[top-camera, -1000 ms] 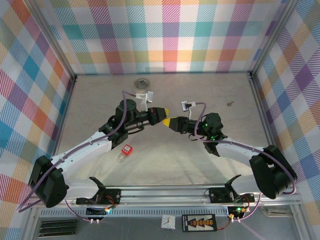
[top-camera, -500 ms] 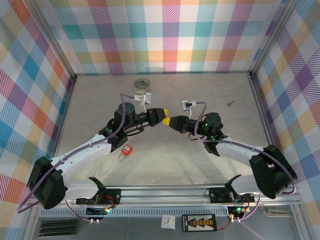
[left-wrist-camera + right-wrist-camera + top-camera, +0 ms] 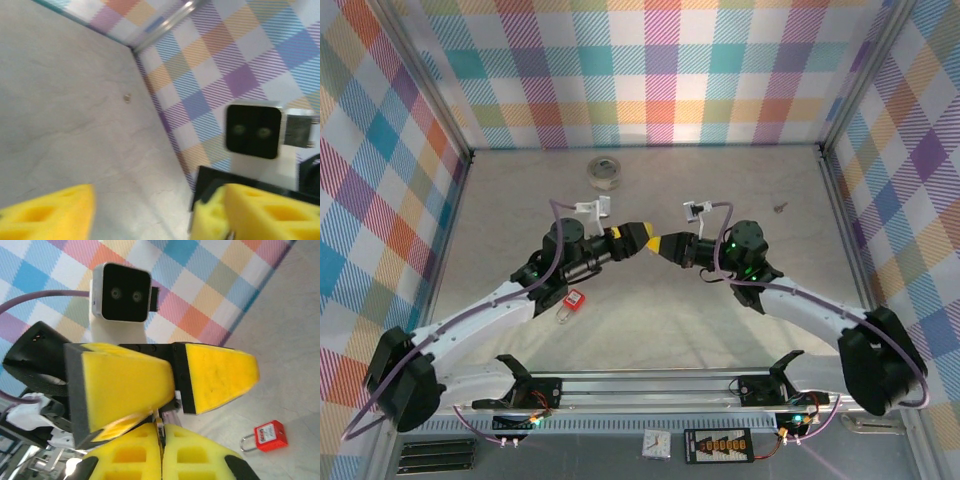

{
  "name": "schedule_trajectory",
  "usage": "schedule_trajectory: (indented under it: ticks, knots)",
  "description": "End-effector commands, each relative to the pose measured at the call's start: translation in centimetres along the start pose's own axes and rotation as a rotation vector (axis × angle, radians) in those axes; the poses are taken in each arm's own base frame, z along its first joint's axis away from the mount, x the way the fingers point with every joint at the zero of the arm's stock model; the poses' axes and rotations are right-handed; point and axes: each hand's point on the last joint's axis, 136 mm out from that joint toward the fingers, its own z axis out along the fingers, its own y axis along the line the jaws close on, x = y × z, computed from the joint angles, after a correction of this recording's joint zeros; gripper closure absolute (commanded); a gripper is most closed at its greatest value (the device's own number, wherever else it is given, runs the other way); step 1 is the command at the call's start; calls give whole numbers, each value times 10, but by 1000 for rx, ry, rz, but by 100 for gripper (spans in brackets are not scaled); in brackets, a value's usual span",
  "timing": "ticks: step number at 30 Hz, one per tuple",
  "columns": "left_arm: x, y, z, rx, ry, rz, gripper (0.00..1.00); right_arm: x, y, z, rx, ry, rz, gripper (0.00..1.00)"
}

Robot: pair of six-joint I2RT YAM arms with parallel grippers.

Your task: Unlock with the key

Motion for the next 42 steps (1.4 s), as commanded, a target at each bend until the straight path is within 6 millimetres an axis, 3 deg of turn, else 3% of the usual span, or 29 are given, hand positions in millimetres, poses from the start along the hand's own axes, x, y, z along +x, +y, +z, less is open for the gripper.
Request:
schedule_trajectory:
  ticks: [1, 3, 8, 12, 16, 20, 29, 42]
  knots:
    - [-20, 29, -41, -227, -67, 61, 1, 4, -16, -9, 196, 60, -21, 100]
    - [-27, 48, -69, -373, -65, 113, 0, 12, -32, -20, 333, 108, -7, 100]
    - [-5, 107, -129, -767, 186, 265, 0, 27, -46, -41, 492, 199, -6, 100]
    - [27, 137, -144, -910, 458, 333, 0, 30, -46, -46, 510, 213, -13, 100]
    - [50, 153, -135, -938, 611, 321, 1, 31, -48, -45, 505, 209, -4, 100]
    - [69, 182, -131, -1042, 728, 297, 4, 31, -48, -45, 508, 207, 2, 100]
    - [105, 230, -120, -1124, 869, 253, 13, 29, -50, -47, 526, 194, 5, 100]
    - [114, 261, -113, -1185, 915, 190, 26, 31, -56, -49, 543, 183, 28, 100]
